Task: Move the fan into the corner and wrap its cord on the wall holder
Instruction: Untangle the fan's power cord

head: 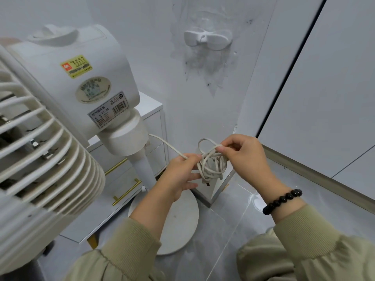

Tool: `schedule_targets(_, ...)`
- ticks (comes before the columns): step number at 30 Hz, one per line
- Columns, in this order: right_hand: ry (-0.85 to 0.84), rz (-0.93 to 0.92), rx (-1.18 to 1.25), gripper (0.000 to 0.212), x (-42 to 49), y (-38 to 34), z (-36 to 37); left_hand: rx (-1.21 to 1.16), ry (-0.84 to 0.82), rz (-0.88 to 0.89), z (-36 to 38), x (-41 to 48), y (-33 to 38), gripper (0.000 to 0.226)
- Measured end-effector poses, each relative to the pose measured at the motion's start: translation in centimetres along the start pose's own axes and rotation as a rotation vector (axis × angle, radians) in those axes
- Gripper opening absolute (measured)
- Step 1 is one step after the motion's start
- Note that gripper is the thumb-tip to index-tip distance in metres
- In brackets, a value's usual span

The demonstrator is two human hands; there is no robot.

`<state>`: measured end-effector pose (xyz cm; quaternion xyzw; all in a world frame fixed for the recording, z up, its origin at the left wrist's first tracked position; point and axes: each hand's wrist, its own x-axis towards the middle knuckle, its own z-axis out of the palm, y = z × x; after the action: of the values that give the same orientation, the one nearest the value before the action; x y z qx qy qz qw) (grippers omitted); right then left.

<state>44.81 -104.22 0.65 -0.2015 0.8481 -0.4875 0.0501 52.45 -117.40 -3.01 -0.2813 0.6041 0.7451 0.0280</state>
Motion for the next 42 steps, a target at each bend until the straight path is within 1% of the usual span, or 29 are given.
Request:
schedule_targets(4,-0.010,0.127,0.274,0.011,0.3,0.7,-0.1,-0.034,-0.084,-0.085,0.1,-0.2,0.1,0.029)
schedule_targets(7,-0.021,0.200,0.377,0.017,0.4,1.0,-0.2,-0.115,-0.110,-0.078,0.2,-0.3,0.4,0.029)
schedule_targets(8,-0.022,0.204,0.343,0.016,0.5,1.1,-0.2,-0.122,-0.095,-0.062,0.2,-0.3,0.4,0.027)
schedule_targets(9,-0.026,0.188,0.251,0.014,0.5,1.1,-0.3,-0.124,-0.075,-0.045,0.2,-0.3,0.4,0.025)
schedule_targets(11,-0.021,0.096,-0.060,0.005,0.4,0.9,-0.7,-0.133,-0.025,-0.010,0.3,-0.1,0.2,0.019)
schedule_targets(12,-0.006,0.009,-0.201,0.009,0.2,0.7,-0.9,-0.138,0.004,0.010,0.3,0.0,0.1,0.015)
schedule_targets(13,-0.004,-0.108,-0.280,0.019,0.0,0.7,-1.1,-0.134,0.031,0.029,0.3,0.0,0.1,0.013)
schedule_targets(14,-0.028,-0.226,-0.310,0.027,-0.1,0.6,-1.2,-0.125,0.054,0.047,0.3,0.1,0.0,0.012)
schedule_targets(15,-0.069,-0.315,-0.324,0.030,-0.3,0.4,-1.3,-0.116,0.070,0.062,0.3,0.1,0.0,0.011)
schedule_targets(16,-0.114,-0.366,-0.345,0.029,-0.4,0.3,-1.2,-0.108,0.082,0.076,0.3,0.1,0.0,0.011)
schedule_targets(18,-0.162,-0.402,-0.412,0.020,-0.5,0.7,-0.7,-0.081,0.100,0.108,0.4,0.0,0.0,0.010)
schedule_targets(21,-0.106,-0.401,-0.423,0.006,-0.4,0.7,-0.2,-0.025,0.151,0.147,0.6,-0.1,-0.1,0.015)
schedule_targets(22,-0.077,-0.381,-0.392,0.007,-0.5,0.6,-0.1,-0.012,0.167,0.148,0.6,0.0,-0.2,0.019)
schedule_targets(24,0.025,-0.276,-0.267,0.015,-0.6,0.3,-0.1,0.018,0.188,0.125,0.6,0.1,-0.3,0.022)
schedule_targets(25,0.086,-0.195,-0.138,0.021,-0.4,0.1,-0.2,0.013,0.190,0.104,0.5,0.2,-0.3,0.021)
schedule_targets(27,0.158,-0.009,0.223,0.027,0.0,-0.2,-0.6,-0.040,0.171,0.062,0.4,0.1,-0.2,0.019)
schedule_targets(28,0.164,0.073,0.353,0.027,0.3,-0.2,-0.8,-0.056,0.156,0.054,0.4,0.1,-0.1,0.018)
schedule_targets(30,0.125,0.196,0.485,0.025,0.7,0.0,-1.0,-0.039,0.142,0.053,0.4,-0.1,0.0,0.019)
schedule_targets(32,0.070,0.304,0.581,0.021,0.9,0.4,-1.0,-0.012,0.121,0.058,0.5,-0.3,0.3,0.021)
schedule_targets(33,0.053,0.340,0.583,0.018,0.9,0.6,-0.9,-0.012,0.102,0.057,0.4,-0.4,0.5,0.020)
schedule_targets(34,0.037,0.359,0.547,0.015,1.0,0.9,-0.8,-0.014,0.085,0.053,0.4,-0.6,0.7,0.020)
schedule_targets(36,0.003,0.346,0.375,0.014,1.2,1.5,-0.9,-0.019,0.071,0.046,0.2,-0.9,1.0,0.020)
schedule_targets(37,-0.009,0.301,0.267,0.018,1.2,1.7,-1.0,-0.028,0.071,0.042,0.2,-1.0,1.1,0.021)
schedule_targets(39,-0.069,0.113,0.071,0.027,1.1,1.7,-1.7,-0.058,0.070,0.023,0.1,-1.1,1.2,0.022)
schedule_targets(41,-0.271,-0.077,-0.070,0.050,0.7,1.5,-2.6,-0.106,0.055,-0.005,0.1,-1.1,1.3,0.022)
schedule_targets(42,-0.382,-0.125,-0.104,0.058,0.5,1.3,-2.9,-0.140,0.042,-0.021,0.0,-1.1,1.3,0.024)
